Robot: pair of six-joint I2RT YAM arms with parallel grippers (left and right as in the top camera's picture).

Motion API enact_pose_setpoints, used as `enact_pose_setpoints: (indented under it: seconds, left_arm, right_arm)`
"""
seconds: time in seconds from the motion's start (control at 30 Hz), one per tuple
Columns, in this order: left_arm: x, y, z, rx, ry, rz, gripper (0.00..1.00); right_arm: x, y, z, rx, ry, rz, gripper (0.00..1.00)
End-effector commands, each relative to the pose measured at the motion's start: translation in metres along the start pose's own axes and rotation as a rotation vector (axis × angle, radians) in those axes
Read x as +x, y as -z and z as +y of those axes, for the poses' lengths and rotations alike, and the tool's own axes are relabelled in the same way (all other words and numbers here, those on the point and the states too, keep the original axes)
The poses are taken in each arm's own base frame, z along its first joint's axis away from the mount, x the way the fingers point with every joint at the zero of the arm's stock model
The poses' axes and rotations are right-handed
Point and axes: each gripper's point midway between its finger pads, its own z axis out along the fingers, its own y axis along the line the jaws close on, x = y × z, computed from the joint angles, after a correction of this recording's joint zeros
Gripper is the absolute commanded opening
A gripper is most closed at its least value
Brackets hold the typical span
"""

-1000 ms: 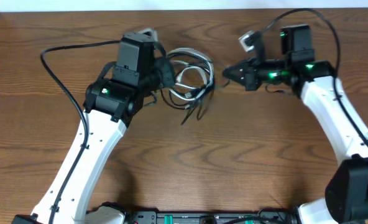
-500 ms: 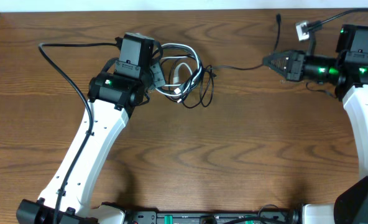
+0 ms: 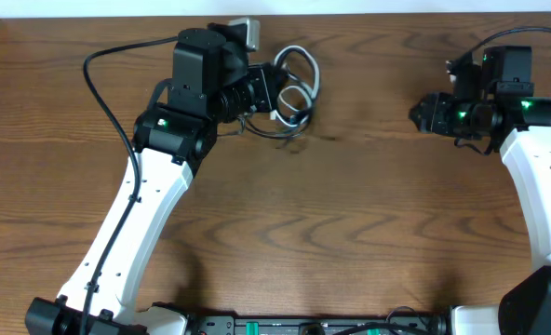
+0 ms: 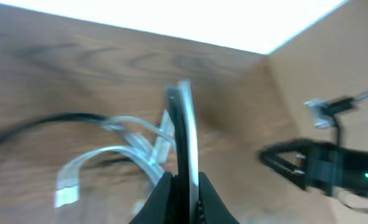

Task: Untangle cables
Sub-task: 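Pull the black cable rightward with the right gripper, left holding bundle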

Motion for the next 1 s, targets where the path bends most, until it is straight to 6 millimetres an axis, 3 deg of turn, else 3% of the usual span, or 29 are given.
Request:
enact_pose_setpoints:
  seconds: [0.0,0.1,0.27,0.53,0.83,0.97]
  left_arm:
    - [0.0,0.003,-0.02,0.109,0.051,0.031,0.07]
    - [0.001,0.003,-0.02,0.109,0.061,0.032,0.07]
    - [-0.003,0.003,-0.022,0.116,0.115,0.022,0.07]
    - [-0.021,0.005,-0.033,0.163,0.162,-0.043,0.08]
    - [-0.032,0.007,-0.039,0.194,0.245,-0.072,0.08]
    - [-0.034,0.008,-0.041,0.206,0.299,-0.077,0.07]
  right_arm:
    - [-0.002,0.007,0.048,-0.272,0.152,-0.012,0.64]
    - [-0.007,0.014,0.078,-0.419,0.203,-0.043,0.65]
    - [-0.007,0.011,0.11,-0.483,0.276,-0.059,0.67]
    - [0.002,-0.011,0.126,-0.408,0.143,0.002,0.61]
    - [0.02,-0.023,0.161,-0.458,0.219,0.044,0.6]
    - [0.02,-0.035,0.166,-0.406,0.191,0.035,0.57]
